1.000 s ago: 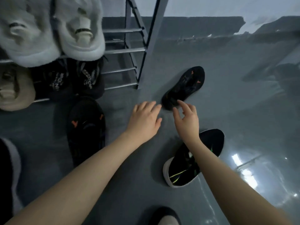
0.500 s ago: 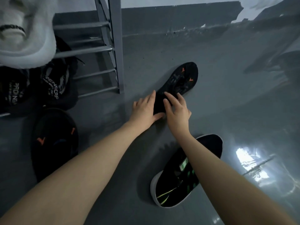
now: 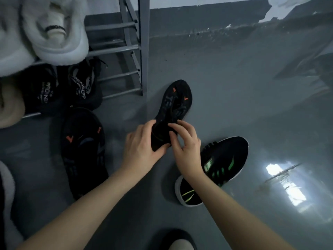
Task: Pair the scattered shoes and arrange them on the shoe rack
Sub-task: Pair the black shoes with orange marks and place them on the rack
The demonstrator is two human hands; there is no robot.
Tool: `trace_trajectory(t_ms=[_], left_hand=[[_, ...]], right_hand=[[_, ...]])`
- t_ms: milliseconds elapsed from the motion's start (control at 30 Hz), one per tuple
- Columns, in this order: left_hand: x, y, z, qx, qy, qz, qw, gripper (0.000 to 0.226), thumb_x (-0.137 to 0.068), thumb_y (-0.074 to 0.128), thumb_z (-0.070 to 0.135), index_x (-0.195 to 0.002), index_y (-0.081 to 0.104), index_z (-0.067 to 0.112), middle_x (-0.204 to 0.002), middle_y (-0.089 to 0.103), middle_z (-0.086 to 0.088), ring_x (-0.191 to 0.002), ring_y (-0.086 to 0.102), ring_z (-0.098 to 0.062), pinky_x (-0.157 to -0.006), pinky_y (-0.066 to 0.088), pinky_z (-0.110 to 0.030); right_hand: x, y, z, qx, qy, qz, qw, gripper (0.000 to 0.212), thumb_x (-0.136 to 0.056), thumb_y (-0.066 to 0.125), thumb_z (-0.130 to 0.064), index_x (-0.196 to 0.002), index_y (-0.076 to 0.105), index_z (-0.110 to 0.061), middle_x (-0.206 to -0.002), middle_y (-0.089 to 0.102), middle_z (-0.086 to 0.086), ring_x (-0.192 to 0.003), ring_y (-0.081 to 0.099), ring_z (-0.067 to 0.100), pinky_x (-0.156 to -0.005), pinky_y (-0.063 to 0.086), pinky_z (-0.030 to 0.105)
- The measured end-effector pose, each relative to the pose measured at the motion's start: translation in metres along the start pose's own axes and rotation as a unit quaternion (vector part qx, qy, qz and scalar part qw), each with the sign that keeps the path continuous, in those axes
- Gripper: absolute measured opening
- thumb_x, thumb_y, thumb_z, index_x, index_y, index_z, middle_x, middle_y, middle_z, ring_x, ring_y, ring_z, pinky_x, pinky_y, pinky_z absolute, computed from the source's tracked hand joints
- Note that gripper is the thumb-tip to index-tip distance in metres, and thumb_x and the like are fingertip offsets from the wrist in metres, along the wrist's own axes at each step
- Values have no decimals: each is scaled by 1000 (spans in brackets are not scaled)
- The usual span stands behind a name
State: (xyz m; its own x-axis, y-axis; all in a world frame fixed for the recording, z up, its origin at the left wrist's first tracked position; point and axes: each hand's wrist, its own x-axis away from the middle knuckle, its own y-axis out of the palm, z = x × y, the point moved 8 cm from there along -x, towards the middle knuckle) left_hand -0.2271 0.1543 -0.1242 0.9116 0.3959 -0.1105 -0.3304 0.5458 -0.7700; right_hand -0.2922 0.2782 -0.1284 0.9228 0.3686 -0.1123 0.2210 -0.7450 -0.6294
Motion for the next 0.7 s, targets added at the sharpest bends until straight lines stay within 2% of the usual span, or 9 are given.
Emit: trace_trajectory(t_ms=[100,167,267,367,500,567,700], left_hand=[[41,-29,0,-34,-14,19,999,68,-68,68,43,-123,50,8,-100,60,-9,-91,60,-26,-81,45,-40],[67,-41,-5,-66,-24,12,997,69,-69,65,46,-126,47,11,-99,60,-8,-92,60,-25,-84,44,-43],[98,-43,-28,-121,-53,-30,991,71,-70,65,48,-128,44,13,-102,63,-7,-100,57,-27,-92,35,-43],[120,-40,-45,-153,-60,-63,984,70,-73,70,40,-132,43,12,-116,61,-9,-115,49,-30,-98,27,-42],[132,-64,-57,-190,-81,-12,978,59,-79,66,26,-132,43,17,-135,44,-18,-127,34,-36,-97,33,-55],[134,-69,-71,-213,-116,-28,970,65,-80,63,36,-138,37,21,-143,34,-21,-131,28,-42,-99,29,-59],[136,-56,-95,-250,-157,-100,950,88,-78,52,62,-148,8,32,-153,10,-23,-132,21,-52,-103,22,-63]], right_hand=[[35,9,-23,-20,-8,-32,999,31,-91,42,-38,-112,61,-27,-126,52,-9,-115,45,-4,-98,26,24],[55,19,-35,-22,-5,-65,998,31,-91,39,-40,-111,59,-27,-126,52,-11,-116,44,-4,-98,23,21],[75,42,-42,54,-15,-125,991,35,-90,39,-46,-115,55,-28,-126,51,-8,-114,50,7,-98,25,28],[89,62,-39,115,11,-167,979,38,-93,45,-42,-130,46,-34,-136,44,0,-119,48,22,-100,24,36],[99,73,-46,148,11,-180,972,48,-94,43,-47,-140,31,-44,-152,24,10,-134,31,30,-107,20,46],[103,83,-47,192,1,-199,961,51,-93,41,-52,-141,26,-46,-155,14,14,-138,23,35,-107,21,51],[106,101,-36,275,-9,-209,939,68,-88,44,-60,-147,19,-37,-156,6,19,-138,19,44,-105,23,55]])
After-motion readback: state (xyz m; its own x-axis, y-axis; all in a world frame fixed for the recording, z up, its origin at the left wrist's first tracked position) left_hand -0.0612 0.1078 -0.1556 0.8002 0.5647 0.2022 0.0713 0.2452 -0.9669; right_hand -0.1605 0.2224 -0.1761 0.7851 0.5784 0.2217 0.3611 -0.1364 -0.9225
